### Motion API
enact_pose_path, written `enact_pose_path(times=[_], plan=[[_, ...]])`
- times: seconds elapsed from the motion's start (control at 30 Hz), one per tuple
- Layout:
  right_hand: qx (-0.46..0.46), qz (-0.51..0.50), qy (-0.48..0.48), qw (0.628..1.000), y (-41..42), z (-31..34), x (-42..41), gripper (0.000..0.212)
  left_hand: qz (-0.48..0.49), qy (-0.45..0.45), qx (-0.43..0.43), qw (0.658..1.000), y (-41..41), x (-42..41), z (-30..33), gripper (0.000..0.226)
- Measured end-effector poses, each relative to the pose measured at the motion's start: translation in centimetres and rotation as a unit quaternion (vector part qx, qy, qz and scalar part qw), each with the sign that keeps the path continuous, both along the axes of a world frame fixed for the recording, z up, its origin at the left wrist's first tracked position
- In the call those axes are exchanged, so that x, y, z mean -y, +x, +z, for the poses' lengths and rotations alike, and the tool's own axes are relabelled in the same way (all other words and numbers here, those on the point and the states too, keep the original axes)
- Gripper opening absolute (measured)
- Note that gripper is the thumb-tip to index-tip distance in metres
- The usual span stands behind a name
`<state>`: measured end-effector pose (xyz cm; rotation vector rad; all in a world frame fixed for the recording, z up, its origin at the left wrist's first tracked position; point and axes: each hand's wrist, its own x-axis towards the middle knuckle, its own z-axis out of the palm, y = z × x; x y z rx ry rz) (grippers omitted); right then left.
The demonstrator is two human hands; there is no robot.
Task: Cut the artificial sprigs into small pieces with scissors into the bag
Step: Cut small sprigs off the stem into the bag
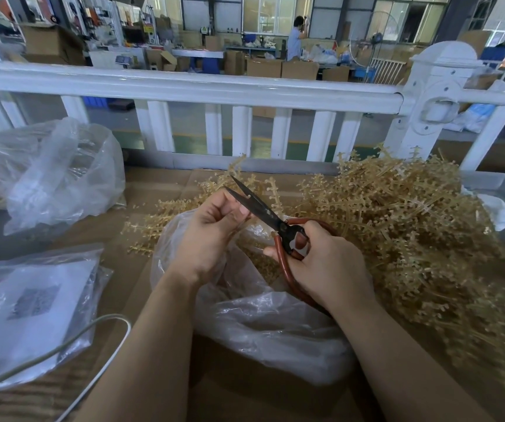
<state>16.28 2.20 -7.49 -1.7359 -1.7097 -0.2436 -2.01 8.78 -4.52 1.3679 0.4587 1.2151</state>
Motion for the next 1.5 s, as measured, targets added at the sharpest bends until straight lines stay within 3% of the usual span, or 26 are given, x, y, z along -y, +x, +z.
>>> enact_pose_path(times=[0.2, 0.33, 0.73, 0.8, 0.87, 0.97, 1.03, 1.2, 1.4, 1.5], plan=[[0.014, -0.016, 0.010, 1.000, -0.1, 0.1, 0.0, 0.062, 0.018, 0.010, -0.018, 1.000, 0.3, -0.1, -0.4, 0.016], [-0.006, -0.010, 0.004, 1.000, -0.1, 0.2, 0.1, 0.066, -0.002, 0.032, -0.052, 0.998, 0.4, 0.1, -0.1, 0.020], [-0.011, 0.005, 0.004, 1.000, -0.1, 0.2, 0.2, 0.066, -0.026, 0.003, -0.016, 1.000, 0.3, 0.2, 0.1, 0.019], [-0.045, 0.007, -0.019, 0.999, -0.1, 0.3, 0.4, 0.067, -0.023, -0.017, -0.001, 1.000, 0.3, 0.1, 0.1, 0.014], [-0.137, 0.020, -0.033, 0.990, -0.4, 0.5, 0.5, 0.064, -0.021, -0.056, 0.031, 0.998, 0.3, 0.1, 0.2, 0.009], [-0.345, 0.071, -0.032, 0.935, -0.6, 1.0, 0.2, 0.043, -0.018, -0.120, 0.081, 0.989, 0.2, -0.1, 0.3, 0.009], [-0.413, 0.098, -0.033, 0.905, -0.6, 1.3, 0.1, 0.031, -0.015, -0.135, 0.084, 0.987, 0.2, -0.1, 0.3, 0.009], [-0.459, 0.134, -0.050, 0.877, -0.3, 1.6, 0.0, 0.037, -0.013, -0.110, 0.033, 0.993, 0.3, 0.0, 0.2, 0.006], [-0.431, 0.109, -0.083, 0.892, -0.2, 1.2, -0.7, 0.008, -0.037, -0.050, -0.023, 0.998, 0.5, 0.4, 0.2, 0.012], [-0.459, 0.119, -0.070, 0.878, 0.0, 1.3, -0.7, 0.020, -0.034, -0.046, -0.033, 0.998, 0.5, 0.3, 0.0, 0.011]])
